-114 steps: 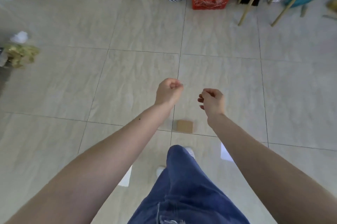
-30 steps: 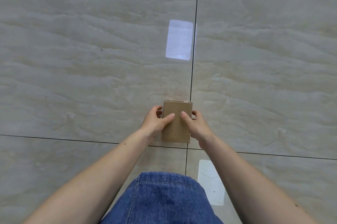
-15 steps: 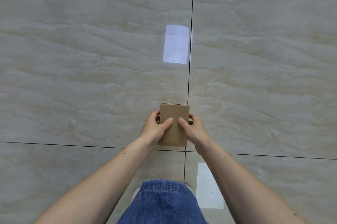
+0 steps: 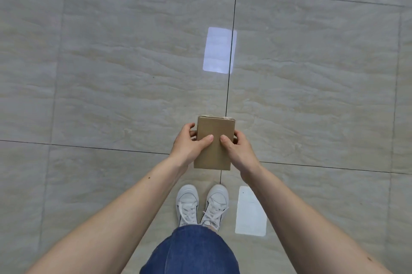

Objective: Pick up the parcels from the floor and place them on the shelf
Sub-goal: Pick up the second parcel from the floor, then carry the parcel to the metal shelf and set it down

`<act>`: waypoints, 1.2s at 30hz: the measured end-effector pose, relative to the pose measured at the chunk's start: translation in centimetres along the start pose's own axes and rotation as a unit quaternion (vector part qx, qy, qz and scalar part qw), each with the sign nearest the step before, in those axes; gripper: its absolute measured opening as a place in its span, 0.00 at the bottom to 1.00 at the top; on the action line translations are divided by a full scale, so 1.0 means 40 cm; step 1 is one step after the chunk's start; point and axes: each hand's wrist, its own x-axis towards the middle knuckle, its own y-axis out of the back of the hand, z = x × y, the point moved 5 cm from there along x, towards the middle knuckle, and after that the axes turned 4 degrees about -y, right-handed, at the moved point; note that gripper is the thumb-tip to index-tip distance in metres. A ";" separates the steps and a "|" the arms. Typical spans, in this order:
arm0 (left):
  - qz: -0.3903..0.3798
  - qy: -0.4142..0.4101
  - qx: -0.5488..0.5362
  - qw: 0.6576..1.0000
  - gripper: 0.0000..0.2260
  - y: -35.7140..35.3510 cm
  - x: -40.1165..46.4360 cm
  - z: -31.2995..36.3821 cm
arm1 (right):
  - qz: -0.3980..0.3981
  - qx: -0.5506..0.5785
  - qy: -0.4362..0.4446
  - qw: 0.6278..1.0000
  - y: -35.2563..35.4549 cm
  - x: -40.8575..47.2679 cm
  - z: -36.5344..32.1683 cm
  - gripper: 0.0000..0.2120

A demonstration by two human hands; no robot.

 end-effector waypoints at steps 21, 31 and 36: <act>0.003 -0.228 0.031 0.973 0.44 0.190 -0.673 0.624 | 0.027 0.058 0.152 0.986 0.155 -0.771 -0.478 0.23; -0.044 -0.249 -0.066 0.965 0.15 0.211 -0.888 0.779 | 0.034 0.077 0.254 0.963 0.197 -0.984 -0.582 0.15; 0.000 -0.252 -0.106 0.962 0.06 0.210 -0.930 0.823 | 0.054 0.072 0.254 0.963 0.196 -1.037 -0.574 0.18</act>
